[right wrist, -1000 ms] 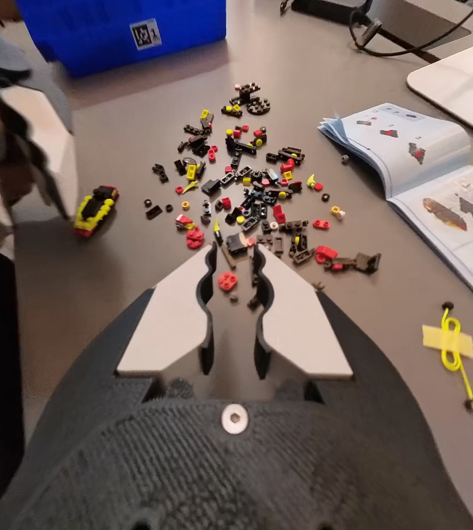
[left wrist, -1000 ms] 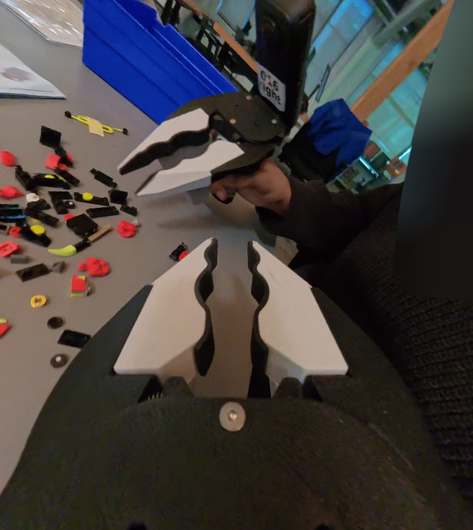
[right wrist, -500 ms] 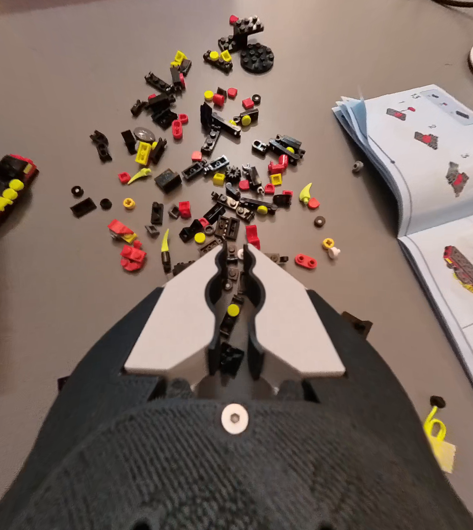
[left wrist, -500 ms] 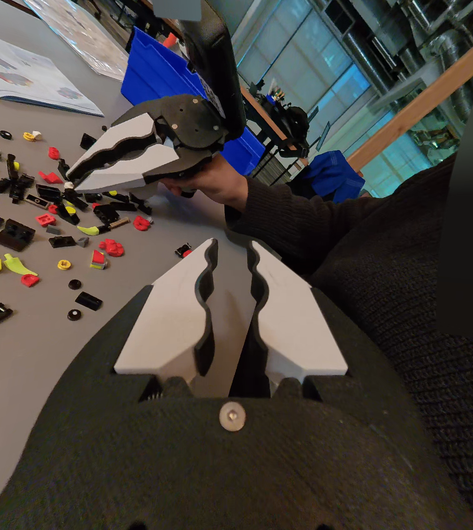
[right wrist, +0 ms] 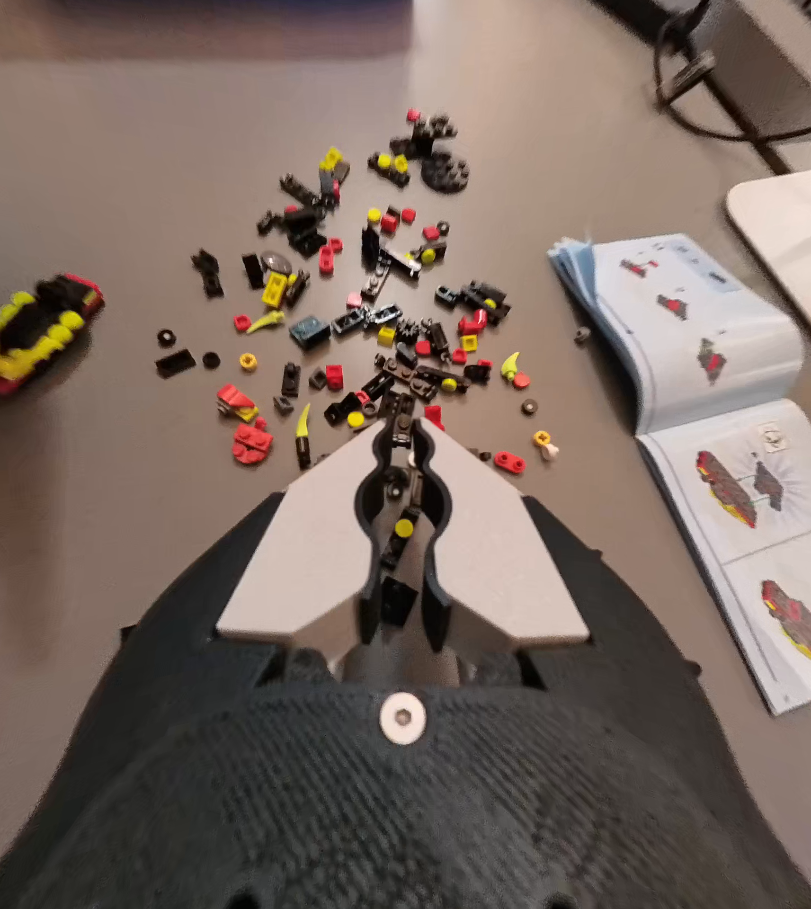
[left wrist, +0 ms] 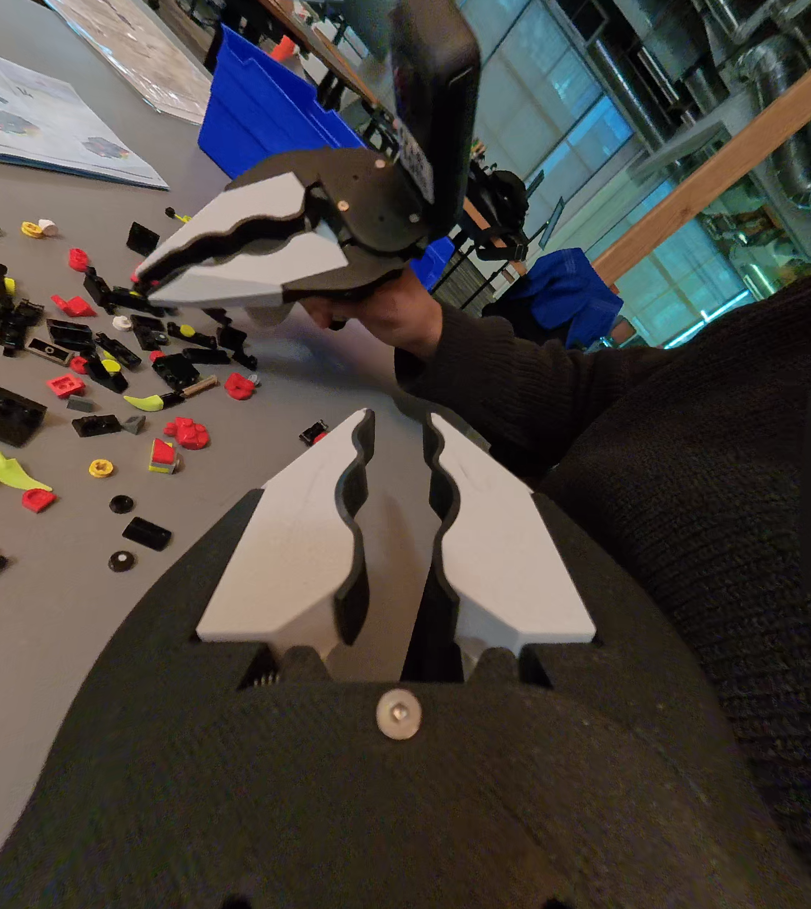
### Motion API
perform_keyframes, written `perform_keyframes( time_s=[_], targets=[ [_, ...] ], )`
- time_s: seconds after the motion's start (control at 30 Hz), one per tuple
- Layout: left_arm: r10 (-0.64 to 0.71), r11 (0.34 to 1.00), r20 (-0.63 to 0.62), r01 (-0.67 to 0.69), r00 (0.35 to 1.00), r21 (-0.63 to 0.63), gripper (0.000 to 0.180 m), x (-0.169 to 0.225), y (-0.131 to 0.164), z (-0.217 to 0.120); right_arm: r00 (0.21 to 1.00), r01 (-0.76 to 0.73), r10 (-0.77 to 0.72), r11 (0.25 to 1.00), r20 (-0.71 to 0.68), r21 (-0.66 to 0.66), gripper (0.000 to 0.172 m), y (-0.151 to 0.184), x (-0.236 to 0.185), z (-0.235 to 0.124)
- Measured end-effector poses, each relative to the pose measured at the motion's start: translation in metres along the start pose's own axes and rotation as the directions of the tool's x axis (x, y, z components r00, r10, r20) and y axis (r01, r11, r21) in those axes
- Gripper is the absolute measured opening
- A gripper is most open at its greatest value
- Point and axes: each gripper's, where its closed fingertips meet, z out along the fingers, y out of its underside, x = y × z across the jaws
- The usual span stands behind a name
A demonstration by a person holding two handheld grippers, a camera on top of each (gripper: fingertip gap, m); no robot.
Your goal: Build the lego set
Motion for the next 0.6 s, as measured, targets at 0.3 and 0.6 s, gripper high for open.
perform_keyframes(
  time_s=[0.3,0.6],
  targets=[
    [0.024,0.994,-0.053,-0.029,0.998,-0.101,0.018,0.001,0.008,0.023,0.986,0.101,-0.101,0.995,0.135,0.005,0.006,0.027,-0.064,-0.067],
    [0.018,0.957,-0.054,-0.032,0.998,-0.287,0.019,-0.009,0.032,0.054,0.978,0.190,-0.169,0.964,0.124,-0.185,0.006,0.077,-0.110,-0.062]
  ],
)
